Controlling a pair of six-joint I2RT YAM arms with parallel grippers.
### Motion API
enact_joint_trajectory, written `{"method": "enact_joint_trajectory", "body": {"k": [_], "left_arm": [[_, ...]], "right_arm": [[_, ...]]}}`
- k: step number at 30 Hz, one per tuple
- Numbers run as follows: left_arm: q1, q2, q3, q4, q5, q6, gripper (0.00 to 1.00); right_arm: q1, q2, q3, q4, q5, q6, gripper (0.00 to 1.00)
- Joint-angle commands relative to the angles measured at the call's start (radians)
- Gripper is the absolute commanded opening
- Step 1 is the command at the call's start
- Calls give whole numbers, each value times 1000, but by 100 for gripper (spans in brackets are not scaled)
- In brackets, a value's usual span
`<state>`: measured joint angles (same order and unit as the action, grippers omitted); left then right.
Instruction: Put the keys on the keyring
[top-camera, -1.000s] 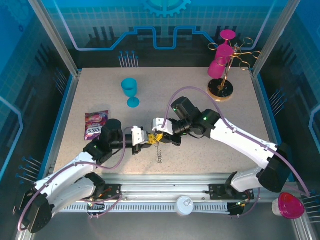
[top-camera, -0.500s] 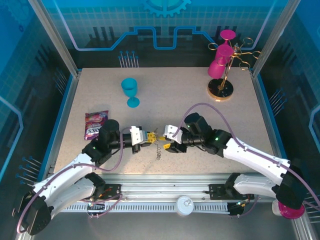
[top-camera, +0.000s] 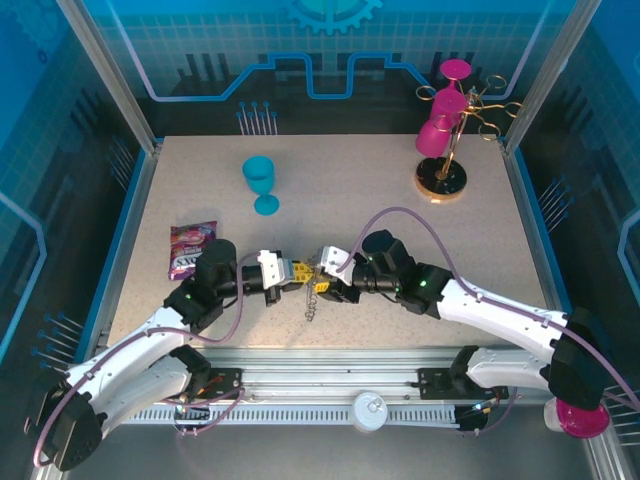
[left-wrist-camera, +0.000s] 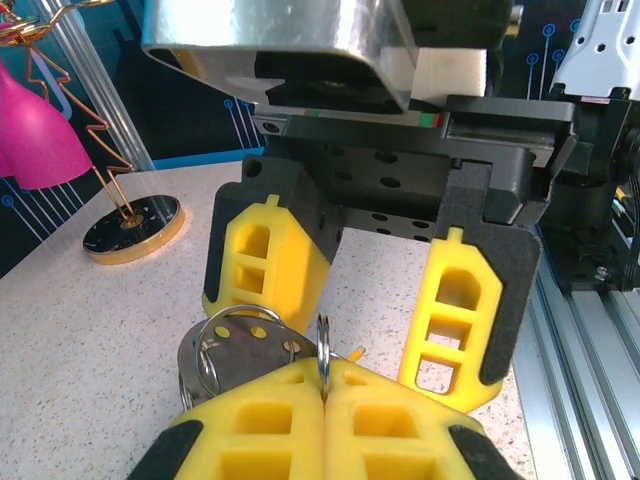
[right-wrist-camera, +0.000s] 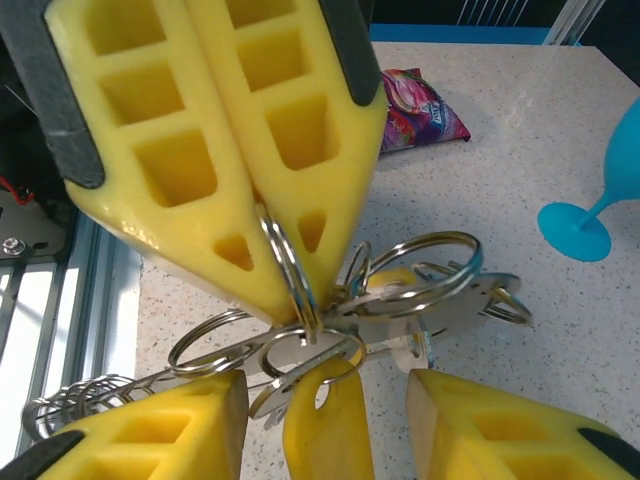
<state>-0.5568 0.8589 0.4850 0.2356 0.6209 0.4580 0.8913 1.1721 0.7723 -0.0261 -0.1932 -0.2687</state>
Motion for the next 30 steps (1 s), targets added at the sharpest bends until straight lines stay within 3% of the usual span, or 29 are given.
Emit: {"method": "enact_joint_trajectory", "body": {"k": [1,19,30], "left_arm": [[-3,-5,-17,51,13,-16,0],[-3,-3,-16,41,-6,-10,0],[-3,-4,-13,37,-16,-5,0]], "right_arm": [[16,-4,-13,35,41,-3,39],[21,-55,-45,64,78,-17,17],[21,-86,-39,-7,107,-51,0]]}}
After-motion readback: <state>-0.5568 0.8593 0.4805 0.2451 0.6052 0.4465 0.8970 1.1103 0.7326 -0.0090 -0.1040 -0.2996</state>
